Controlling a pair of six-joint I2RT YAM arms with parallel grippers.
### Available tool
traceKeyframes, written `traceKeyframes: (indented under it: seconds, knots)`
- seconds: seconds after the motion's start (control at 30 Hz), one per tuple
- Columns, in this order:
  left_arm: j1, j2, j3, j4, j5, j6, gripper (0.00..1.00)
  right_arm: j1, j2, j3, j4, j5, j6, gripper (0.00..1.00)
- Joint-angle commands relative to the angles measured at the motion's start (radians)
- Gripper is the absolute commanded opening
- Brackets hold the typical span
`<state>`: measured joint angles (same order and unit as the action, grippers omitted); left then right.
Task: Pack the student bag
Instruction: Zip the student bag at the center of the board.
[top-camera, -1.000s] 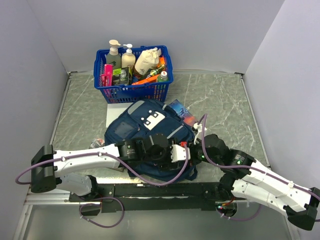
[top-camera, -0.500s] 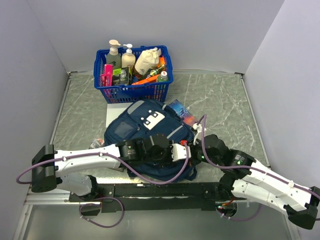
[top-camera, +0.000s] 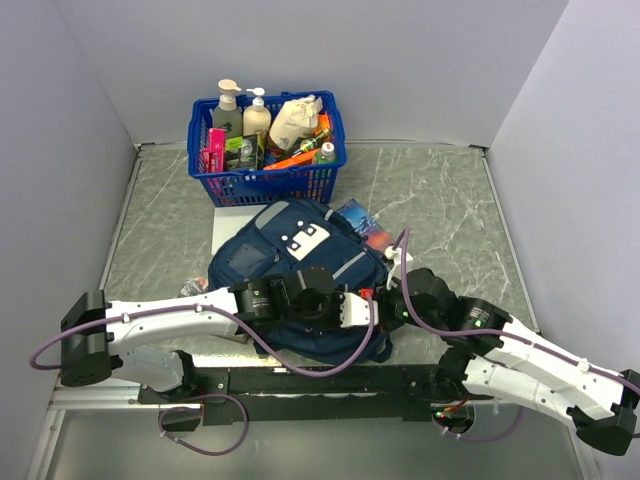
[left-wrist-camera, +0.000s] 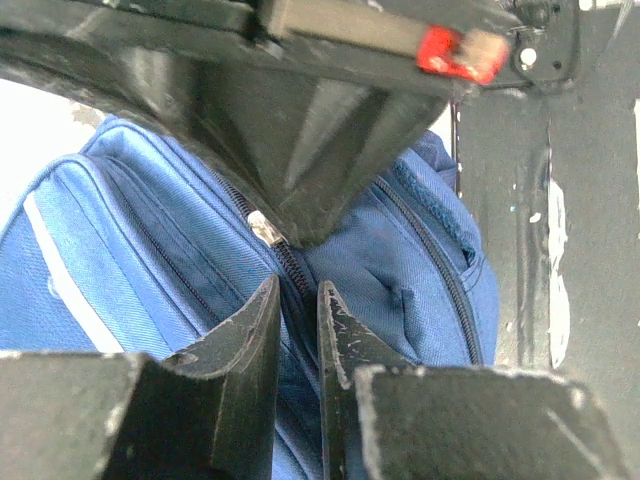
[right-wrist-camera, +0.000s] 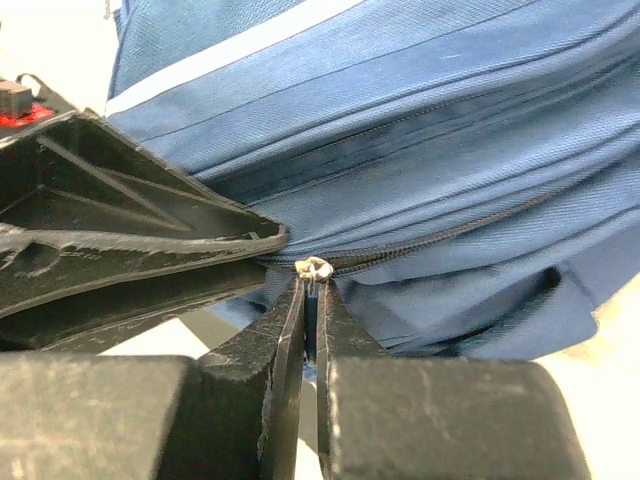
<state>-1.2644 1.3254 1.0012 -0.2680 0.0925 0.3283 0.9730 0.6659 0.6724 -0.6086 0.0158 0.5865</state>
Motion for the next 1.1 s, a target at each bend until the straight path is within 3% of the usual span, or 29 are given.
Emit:
traceKeyframes:
  seconds: [0.0,0.17,0.37,0.6,0.77,0.93,1.07]
  knots:
    - [0.007,-0.052,-0.016,-0.209,0.061,0.098,0.01,-0.031,-0.008,0.082,0.035,0.136,-0.005,0.00]
    - [0.048,-0.101,0.002,-0.309,0.118,0.124,0.01,-0.080,0.014,0.078,0.001,0.148,-0.008,0.00]
    - [0.053,-0.135,0.082,-0.514,0.167,0.262,0.01,-0.171,0.043,0.107,-0.008,0.147,-0.048,0.00]
    - [0.053,-0.135,0.419,-0.870,0.175,0.484,0.01,-0.250,0.069,0.130,0.026,0.133,-0.102,0.00]
    - [0.053,-0.170,0.597,-1.083,0.115,0.549,0.01,-0.307,0.112,0.131,0.090,0.089,-0.135,0.00]
    - [0.051,-0.262,0.623,-1.100,0.031,0.531,0.01,-0.332,0.196,0.156,0.182,0.099,-0.168,0.00]
    - [0.060,-0.282,0.655,-1.002,-0.076,0.477,0.01,-0.356,0.213,0.203,0.230,0.086,-0.186,0.00]
